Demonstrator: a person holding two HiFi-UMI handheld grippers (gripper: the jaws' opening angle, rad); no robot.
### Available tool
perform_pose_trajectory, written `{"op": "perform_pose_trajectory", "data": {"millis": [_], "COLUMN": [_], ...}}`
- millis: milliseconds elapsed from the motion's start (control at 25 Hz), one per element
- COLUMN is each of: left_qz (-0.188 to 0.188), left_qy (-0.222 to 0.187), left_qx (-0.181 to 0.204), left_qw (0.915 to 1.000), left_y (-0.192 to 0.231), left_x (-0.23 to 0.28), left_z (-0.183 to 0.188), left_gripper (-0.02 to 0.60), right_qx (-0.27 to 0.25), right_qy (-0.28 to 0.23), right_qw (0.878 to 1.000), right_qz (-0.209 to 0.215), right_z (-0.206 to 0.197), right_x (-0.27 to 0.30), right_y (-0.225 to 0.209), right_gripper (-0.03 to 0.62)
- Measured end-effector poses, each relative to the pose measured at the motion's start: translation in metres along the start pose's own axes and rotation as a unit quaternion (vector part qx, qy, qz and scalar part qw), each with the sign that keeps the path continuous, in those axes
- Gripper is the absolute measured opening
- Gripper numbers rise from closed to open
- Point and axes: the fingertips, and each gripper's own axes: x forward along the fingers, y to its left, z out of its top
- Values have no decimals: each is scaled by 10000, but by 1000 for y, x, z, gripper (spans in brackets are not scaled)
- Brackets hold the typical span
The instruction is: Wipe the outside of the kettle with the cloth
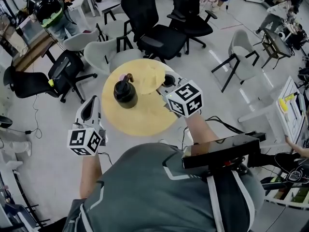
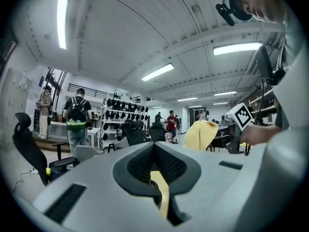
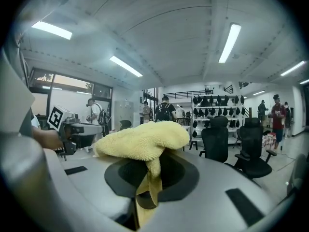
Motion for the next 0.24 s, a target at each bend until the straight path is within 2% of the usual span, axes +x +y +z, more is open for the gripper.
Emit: {"op": "perform_pose_trajectory", "data": {"millis": [240], "left_qz": [81], "left_qy": [-59], "left_qx": [-83], "left_qw": [9999], "left_y": [6], "left_x": [8], "left_z": [-1], "left_gripper": [8], "right_qx": [7], "right_qy": [62], "right_qw": [10000], "right_qz": [48], "right_z": [-5], "right_x": [7], "right_y": [-7], "right_gripper": [61]}}
